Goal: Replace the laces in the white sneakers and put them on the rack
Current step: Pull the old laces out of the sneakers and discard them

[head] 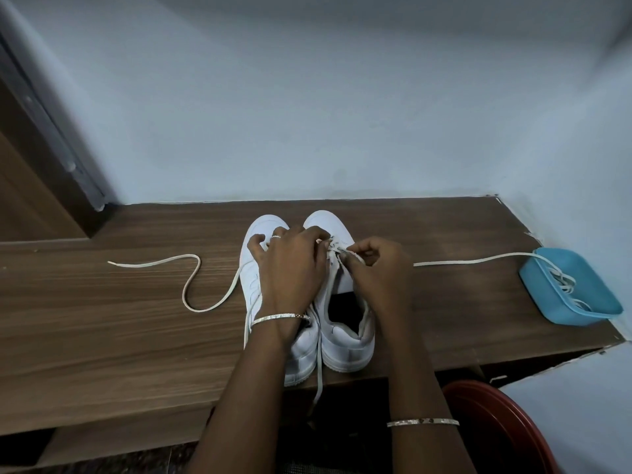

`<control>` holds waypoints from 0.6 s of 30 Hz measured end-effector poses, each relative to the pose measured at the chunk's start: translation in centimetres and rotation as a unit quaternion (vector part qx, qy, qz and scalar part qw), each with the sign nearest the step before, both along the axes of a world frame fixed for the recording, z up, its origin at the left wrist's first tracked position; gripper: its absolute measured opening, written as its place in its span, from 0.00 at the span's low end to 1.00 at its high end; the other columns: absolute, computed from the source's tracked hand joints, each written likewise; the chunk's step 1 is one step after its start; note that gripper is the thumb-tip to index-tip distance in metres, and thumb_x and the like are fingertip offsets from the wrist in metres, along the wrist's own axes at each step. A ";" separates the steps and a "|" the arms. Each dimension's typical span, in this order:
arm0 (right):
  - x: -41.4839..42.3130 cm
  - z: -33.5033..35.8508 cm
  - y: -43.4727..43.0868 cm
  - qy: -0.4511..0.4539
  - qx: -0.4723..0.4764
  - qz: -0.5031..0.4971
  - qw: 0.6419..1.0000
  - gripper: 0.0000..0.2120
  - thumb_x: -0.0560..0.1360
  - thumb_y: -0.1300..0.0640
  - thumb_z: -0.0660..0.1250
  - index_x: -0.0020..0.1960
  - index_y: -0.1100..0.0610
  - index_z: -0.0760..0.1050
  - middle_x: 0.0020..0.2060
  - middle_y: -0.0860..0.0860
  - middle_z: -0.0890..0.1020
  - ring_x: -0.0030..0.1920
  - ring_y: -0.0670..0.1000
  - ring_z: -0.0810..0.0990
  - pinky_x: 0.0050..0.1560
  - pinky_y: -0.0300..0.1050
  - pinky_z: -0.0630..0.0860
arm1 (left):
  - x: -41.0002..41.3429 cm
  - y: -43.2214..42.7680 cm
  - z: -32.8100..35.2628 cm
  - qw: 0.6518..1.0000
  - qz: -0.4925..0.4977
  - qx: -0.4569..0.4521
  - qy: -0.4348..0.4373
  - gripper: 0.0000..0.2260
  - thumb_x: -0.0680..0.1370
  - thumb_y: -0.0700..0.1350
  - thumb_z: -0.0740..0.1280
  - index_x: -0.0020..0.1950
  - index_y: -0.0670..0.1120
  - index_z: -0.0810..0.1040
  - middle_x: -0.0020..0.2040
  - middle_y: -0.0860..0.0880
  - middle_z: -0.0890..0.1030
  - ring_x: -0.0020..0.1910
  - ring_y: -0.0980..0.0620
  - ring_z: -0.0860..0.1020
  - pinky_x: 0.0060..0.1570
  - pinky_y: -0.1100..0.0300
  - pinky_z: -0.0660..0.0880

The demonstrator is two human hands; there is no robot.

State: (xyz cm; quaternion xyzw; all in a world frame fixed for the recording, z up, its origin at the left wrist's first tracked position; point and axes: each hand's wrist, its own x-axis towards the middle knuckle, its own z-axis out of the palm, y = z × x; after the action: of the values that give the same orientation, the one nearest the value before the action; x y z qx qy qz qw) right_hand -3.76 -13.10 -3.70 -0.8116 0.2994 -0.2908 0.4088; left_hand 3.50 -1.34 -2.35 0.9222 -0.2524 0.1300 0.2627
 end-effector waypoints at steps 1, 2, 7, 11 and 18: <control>-0.2 0.0 -0.2 -0.007 0.024 0.004 1.000 0.03 0.70 0.55 0.77 0.41 0.53 0.84 0.34 0.44 0.84 0.37 0.42 0.82 0.40 0.42 0.78 | 0.1 -0.3 0.0 1.000 0.000 0.007 0.003 0.10 0.79 0.54 0.61 0.54 0.58 0.81 0.48 0.56 0.82 0.56 0.51 0.76 0.62 0.46 0.55; -0.3 -0.1 -0.4 -0.015 0.050 0.007 0.999 0.03 0.70 0.54 0.77 0.41 0.52 0.84 0.34 0.45 0.85 0.37 0.43 0.83 0.41 0.44 0.80 | 0.1 -0.7 0.0 1.000 0.000 0.015 0.006 0.10 0.79 0.55 0.61 0.54 0.59 0.81 0.49 0.56 0.82 0.56 0.52 0.76 0.62 0.46 0.54; -0.6 -0.5 -0.6 -0.054 0.156 0.019 0.986 0.03 0.70 0.54 0.78 0.41 0.52 0.85 0.35 0.49 0.86 0.39 0.49 0.86 0.46 0.55 0.83 | 0.3 -1.4 -0.1 0.999 0.001 0.053 0.009 0.09 0.77 0.60 0.65 0.52 0.60 0.82 0.48 0.55 0.82 0.56 0.53 0.75 0.63 0.46 0.54; -0.7 -0.5 -0.6 -0.077 0.215 0.030 0.973 0.03 0.69 0.57 0.78 0.42 0.55 0.86 0.36 0.53 0.86 0.41 0.55 0.86 0.49 0.60 0.83 | 0.4 -1.4 0.0 0.998 0.008 0.059 0.010 0.09 0.75 0.60 0.68 0.50 0.59 0.83 0.46 0.54 0.83 0.57 0.52 0.75 0.64 0.46 0.54; -0.4 -0.6 -0.5 -0.087 0.262 0.001 0.961 0.05 0.67 0.58 0.79 0.41 0.57 0.85 0.36 0.56 0.86 0.42 0.59 0.86 0.49 0.62 0.82 | 0.3 -1.6 -0.4 0.996 0.020 0.081 -0.037 0.09 0.76 0.52 0.63 0.43 0.50 0.80 0.46 0.52 0.80 0.52 0.48 0.77 0.59 0.45 0.59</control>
State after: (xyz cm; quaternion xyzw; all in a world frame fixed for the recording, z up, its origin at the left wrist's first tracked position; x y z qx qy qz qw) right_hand -4.21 -13.56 -4.28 -0.6478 0.3279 -0.2714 0.6318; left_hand 3.82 -2.89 -2.70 0.9399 -0.2529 0.1483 0.1749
